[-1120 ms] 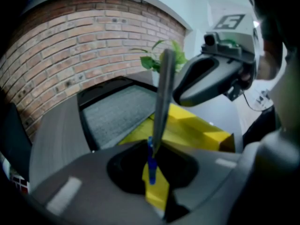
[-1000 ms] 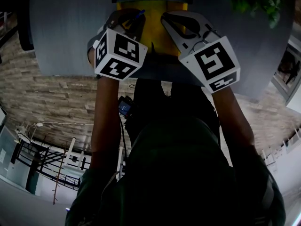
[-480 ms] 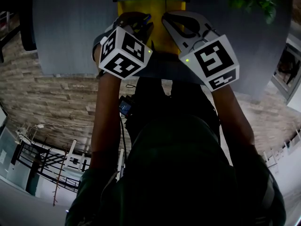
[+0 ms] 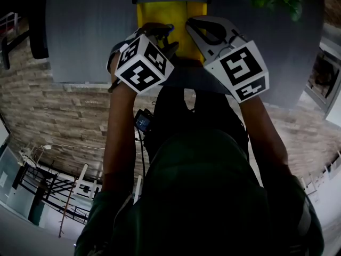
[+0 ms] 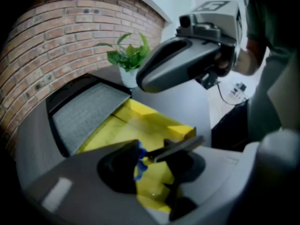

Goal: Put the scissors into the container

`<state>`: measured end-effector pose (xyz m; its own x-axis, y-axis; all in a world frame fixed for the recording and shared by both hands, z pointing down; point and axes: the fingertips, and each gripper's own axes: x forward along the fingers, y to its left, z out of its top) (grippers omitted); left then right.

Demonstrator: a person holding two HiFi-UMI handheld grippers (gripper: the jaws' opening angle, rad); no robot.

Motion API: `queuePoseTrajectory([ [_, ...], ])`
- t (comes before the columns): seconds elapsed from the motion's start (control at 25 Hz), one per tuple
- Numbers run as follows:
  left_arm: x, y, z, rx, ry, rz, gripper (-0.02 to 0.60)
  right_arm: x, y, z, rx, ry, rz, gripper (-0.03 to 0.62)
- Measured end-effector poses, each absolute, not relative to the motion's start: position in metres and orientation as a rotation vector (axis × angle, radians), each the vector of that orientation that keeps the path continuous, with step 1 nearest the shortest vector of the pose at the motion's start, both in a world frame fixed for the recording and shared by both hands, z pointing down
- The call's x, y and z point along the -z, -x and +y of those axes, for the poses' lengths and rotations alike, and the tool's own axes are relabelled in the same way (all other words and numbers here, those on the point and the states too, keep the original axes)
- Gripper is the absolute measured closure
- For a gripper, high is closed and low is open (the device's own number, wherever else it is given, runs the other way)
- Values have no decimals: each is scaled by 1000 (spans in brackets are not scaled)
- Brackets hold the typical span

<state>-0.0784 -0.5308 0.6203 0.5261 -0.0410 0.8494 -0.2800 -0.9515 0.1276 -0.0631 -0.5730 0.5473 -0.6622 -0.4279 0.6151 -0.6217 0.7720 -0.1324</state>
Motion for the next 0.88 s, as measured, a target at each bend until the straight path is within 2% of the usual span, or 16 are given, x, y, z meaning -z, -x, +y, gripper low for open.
queuePoseTrajectory([
  [0.72,-552,88,-520,-1329,-2581,-350,414,-502,58,-554,-367,-841,-2419,586],
  [0.88,-511,85,-518,-1249,-2632,-459,414,-476,51,-540,-352,-861,-2430,586],
])
